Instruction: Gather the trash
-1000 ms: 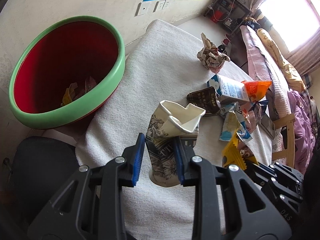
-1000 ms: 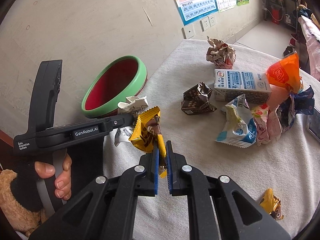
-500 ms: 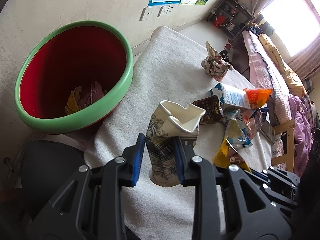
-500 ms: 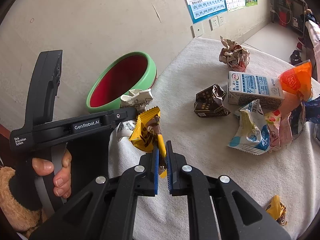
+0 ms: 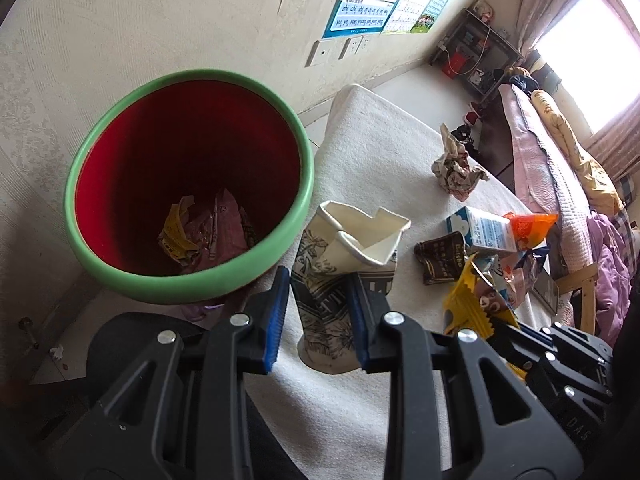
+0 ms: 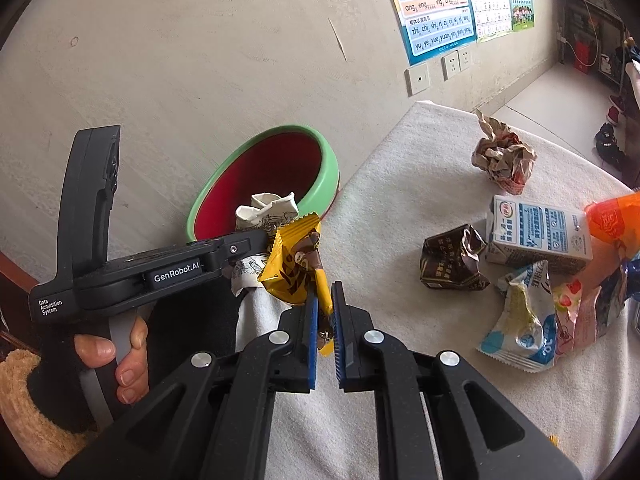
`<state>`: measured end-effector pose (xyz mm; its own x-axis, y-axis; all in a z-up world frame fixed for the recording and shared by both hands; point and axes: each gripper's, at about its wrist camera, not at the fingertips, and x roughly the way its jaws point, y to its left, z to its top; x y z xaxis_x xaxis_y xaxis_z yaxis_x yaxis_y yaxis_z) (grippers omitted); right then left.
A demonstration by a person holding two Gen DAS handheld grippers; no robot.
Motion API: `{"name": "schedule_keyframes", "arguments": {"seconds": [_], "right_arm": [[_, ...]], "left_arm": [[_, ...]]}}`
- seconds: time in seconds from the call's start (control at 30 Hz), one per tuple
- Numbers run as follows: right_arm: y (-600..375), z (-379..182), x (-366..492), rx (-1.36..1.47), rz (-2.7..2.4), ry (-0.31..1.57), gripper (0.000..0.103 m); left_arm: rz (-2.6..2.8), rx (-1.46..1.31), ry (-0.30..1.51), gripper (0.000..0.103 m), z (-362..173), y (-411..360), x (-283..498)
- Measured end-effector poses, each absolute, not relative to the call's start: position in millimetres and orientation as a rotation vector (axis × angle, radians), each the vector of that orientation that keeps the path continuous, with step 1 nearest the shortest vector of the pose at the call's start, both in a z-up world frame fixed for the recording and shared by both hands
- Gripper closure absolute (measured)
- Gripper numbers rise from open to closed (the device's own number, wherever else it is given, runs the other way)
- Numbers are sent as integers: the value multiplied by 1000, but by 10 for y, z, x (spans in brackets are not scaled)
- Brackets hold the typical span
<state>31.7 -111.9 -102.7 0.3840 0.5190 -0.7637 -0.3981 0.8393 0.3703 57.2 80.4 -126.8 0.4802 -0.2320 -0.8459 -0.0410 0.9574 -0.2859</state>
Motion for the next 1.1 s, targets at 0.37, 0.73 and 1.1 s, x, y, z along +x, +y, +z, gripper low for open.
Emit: {"name": "schedule_keyframes", "arguments": {"seconds": [0.37,0.73,1.1], "right_arm": [[-553,-974,850,181,646,1047,94],[-84,-948,1179,188,662,1055,94],[-43,-941,1207,185,645,1038,59]], "left_arm": [[54,-301,1031,76,-1241,1482,781],[110,-291,1022,76,-1235,1719,955],[175,-319,1011,49,-1306,1817,993]]}}
